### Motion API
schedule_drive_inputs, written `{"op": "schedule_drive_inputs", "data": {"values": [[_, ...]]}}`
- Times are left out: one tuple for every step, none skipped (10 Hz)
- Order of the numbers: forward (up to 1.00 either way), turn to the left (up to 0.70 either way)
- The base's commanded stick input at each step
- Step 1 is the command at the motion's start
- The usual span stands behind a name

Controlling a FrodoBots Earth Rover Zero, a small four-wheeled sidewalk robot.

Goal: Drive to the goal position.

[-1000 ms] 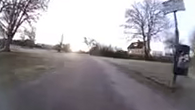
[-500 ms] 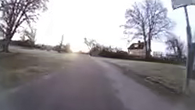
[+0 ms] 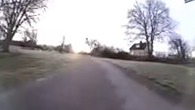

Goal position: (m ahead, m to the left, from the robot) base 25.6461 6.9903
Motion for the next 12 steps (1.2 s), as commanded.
{"op": "schedule_drive_inputs", "data": {"values": [[1.00,0.00],[1.00,0.00],[1.00,0.00],[1.00,0.00],[1.00,0.00],[1.00,0.00],[1.00,0.00],[1.00,0.00],[1.00,0.00],[1.00,0.00],[1.00,0.00],[1.00,0.00]]}}
